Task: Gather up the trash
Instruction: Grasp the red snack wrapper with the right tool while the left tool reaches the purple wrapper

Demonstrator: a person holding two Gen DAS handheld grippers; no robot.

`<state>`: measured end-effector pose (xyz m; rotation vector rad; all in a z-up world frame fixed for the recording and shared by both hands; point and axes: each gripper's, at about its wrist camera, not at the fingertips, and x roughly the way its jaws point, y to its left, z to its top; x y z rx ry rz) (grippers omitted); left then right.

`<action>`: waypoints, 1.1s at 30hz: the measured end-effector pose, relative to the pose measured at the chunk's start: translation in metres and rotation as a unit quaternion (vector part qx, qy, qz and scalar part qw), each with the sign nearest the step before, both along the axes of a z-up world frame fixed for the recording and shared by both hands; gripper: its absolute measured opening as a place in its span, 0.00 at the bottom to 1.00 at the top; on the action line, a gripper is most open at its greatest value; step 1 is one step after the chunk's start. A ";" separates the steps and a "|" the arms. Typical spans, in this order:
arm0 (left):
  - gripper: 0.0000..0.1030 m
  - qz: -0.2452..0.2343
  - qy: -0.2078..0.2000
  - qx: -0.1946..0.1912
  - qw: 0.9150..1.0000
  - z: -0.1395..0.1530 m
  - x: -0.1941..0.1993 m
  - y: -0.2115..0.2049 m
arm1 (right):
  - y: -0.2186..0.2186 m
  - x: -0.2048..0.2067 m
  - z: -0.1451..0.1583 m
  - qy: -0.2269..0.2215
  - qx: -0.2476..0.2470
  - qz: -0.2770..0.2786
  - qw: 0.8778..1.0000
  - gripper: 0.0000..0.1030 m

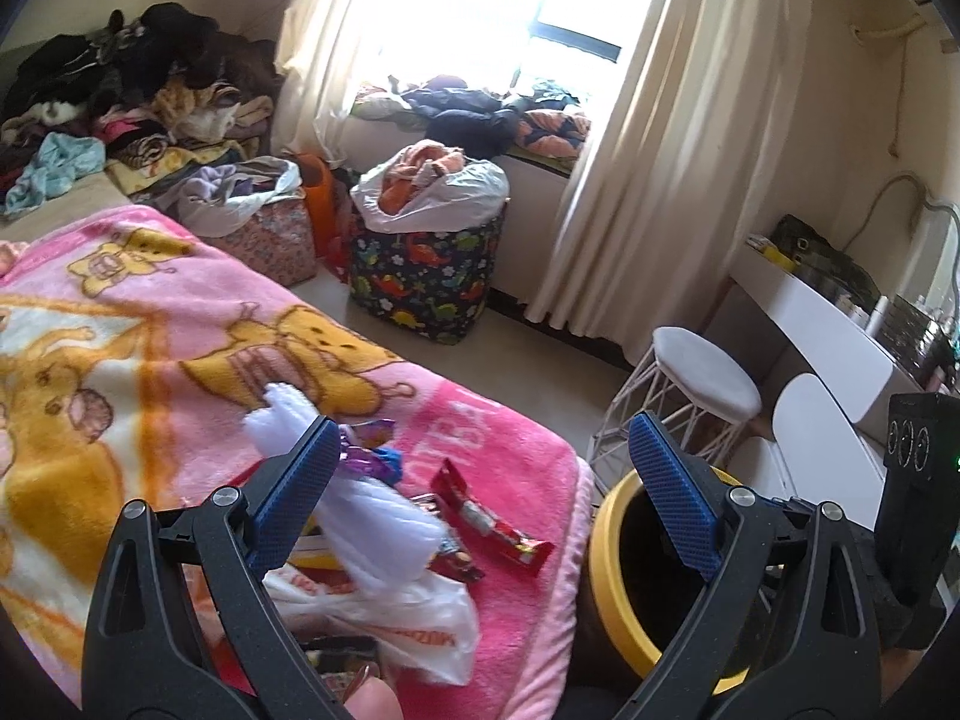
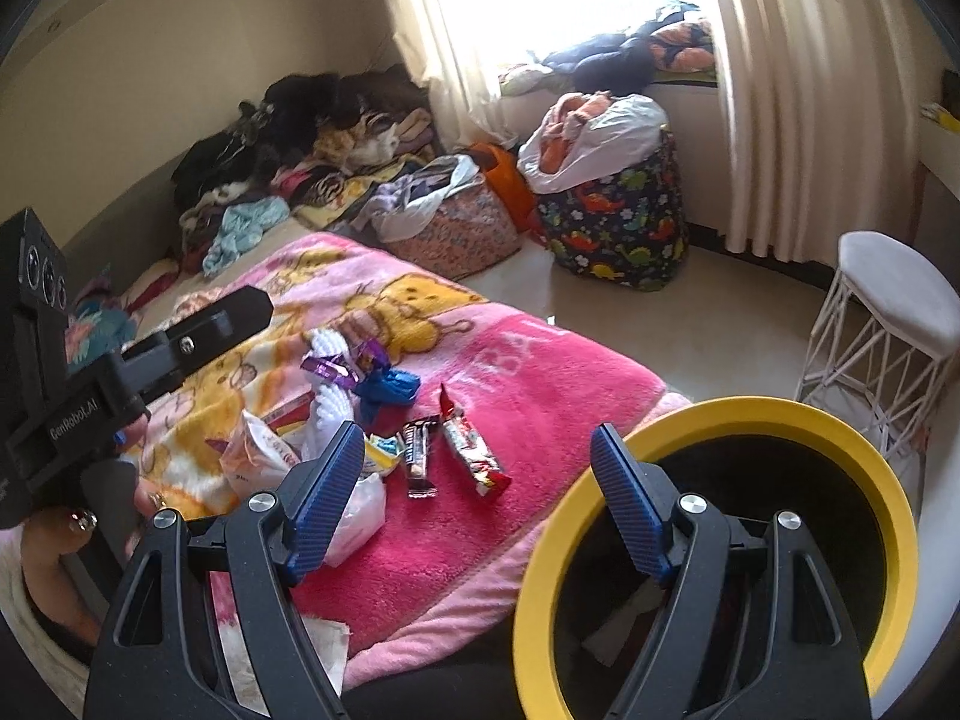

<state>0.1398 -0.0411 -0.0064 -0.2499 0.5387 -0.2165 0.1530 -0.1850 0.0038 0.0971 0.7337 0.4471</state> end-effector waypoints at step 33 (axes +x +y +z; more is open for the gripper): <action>0.33 0.073 0.152 -0.054 0.984 -0.066 0.074 0.052 | 0.076 0.098 -0.109 0.175 -0.130 0.086 0.972 0.22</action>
